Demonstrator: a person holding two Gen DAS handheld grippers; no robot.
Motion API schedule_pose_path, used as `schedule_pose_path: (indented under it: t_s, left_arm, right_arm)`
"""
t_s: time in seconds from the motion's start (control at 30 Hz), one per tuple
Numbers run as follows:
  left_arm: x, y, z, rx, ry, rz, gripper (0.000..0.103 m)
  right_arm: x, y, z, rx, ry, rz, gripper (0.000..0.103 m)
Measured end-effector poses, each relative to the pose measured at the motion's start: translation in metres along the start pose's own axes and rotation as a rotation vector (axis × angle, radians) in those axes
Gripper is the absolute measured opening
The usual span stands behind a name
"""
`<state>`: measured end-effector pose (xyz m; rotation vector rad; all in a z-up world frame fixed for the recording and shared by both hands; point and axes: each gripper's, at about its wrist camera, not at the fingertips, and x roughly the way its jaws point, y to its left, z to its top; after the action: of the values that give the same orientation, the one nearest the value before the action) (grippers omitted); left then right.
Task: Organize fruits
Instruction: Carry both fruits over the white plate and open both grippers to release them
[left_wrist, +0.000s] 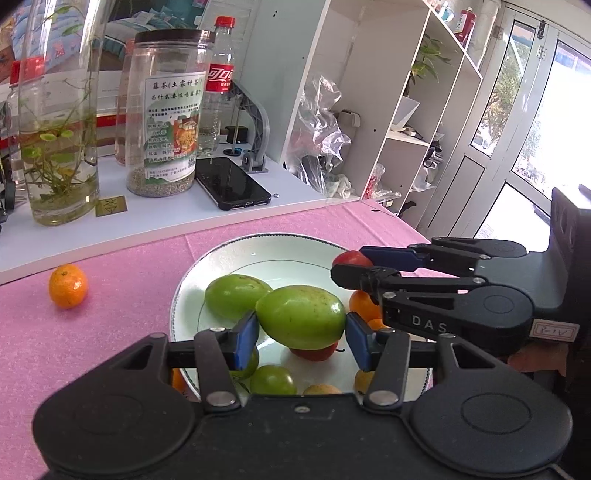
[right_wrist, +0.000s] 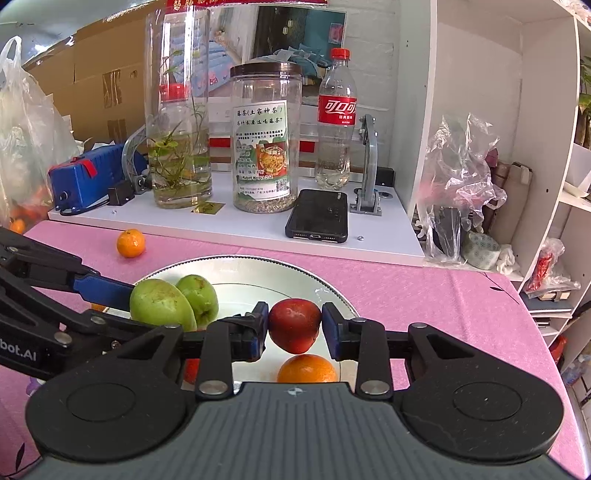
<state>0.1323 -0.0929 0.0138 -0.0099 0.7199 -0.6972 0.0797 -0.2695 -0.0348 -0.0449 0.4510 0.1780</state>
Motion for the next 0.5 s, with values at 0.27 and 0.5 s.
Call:
schedule_pose_path:
  t_s: [0.27, 0.5]
  left_arm:
    - [0.002, 0.001, -0.001, -0.012, -0.003, 0.014, 0.103]
    - [0.003, 0.007, -0.001, -0.028, -0.001, 0.019, 0.103]
  right_arm:
    - [0.011, 0.003, -0.001, -0.021, 0.025, 0.028, 0.056]
    - [0.017, 0.005, -0.002, -0.019, 0.045, 0.035, 0.056]
